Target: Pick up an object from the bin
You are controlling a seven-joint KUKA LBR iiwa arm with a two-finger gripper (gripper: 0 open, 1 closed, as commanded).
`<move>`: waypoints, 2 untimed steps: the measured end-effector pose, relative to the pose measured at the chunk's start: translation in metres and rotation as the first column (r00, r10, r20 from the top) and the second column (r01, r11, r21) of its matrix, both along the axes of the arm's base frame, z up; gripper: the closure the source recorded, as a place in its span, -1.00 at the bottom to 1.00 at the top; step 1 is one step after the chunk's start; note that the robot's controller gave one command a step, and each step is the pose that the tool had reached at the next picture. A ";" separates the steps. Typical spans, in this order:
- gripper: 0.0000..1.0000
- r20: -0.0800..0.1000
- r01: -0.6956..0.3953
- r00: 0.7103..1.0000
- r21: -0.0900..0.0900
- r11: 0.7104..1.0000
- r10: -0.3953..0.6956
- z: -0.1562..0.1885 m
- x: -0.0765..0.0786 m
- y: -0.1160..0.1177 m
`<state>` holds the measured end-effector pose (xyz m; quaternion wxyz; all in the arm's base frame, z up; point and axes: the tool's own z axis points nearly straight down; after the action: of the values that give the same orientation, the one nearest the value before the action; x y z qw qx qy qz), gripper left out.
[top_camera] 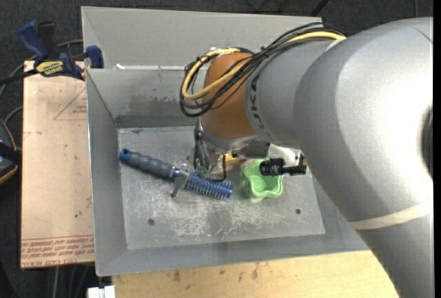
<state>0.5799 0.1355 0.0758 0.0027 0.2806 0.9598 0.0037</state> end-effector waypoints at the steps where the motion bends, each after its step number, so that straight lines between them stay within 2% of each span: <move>1: -1.00 -0.002 -0.004 1.000 -0.003 1.000 0.004 0.003 0.002 0.001; 2: 1.00 0.003 -0.004 1.000 -0.002 1.000 0.004 0.005 0.003 0.002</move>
Offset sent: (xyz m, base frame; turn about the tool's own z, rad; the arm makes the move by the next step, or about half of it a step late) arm 0.0000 0.0000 0.0000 0.0000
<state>0.5833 0.1373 0.0807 0.0044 0.2789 0.9603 0.0033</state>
